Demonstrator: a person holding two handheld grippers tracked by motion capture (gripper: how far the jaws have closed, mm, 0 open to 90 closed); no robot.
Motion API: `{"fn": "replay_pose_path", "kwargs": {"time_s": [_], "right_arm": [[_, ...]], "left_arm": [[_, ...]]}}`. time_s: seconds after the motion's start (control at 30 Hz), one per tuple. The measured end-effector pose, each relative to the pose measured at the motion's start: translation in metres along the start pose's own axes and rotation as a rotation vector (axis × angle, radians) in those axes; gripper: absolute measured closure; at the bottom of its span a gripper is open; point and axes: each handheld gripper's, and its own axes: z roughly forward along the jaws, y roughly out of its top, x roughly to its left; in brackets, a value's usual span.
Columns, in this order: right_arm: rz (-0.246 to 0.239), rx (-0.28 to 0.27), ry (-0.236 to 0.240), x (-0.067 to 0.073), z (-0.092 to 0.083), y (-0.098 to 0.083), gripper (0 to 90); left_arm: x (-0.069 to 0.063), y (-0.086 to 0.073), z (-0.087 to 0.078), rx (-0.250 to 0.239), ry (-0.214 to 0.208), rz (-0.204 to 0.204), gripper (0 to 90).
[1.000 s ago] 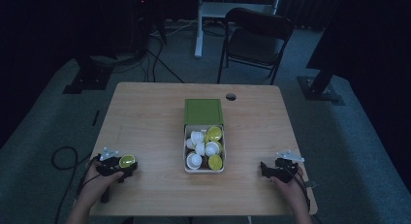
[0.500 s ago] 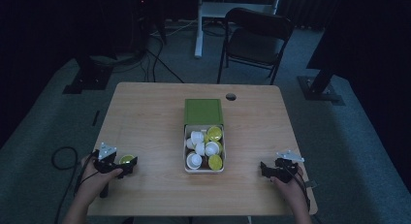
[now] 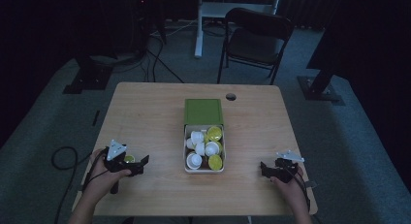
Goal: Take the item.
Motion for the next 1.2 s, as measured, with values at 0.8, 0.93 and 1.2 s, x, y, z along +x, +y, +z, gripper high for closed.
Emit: {"fn": "replay_pose_path", "kwargs": {"time_s": [0.8,0.93,1.2], "right_arm": [[0.0,0.0,0.0,0.0,0.0,0.0,11.7],[0.001,0.0,0.0,0.0,0.0,0.0,11.7],[0.0,0.0,0.0,0.0,0.0,0.0,11.7]], "left_arm": [[-0.063,-0.013,0.031,0.111,-0.192,0.166,0.2],[-0.071,-0.018,0.034,0.132,-0.211,0.191,0.2],[-0.082,-0.025,0.038,0.164,-0.243,0.208,0.2]]}}
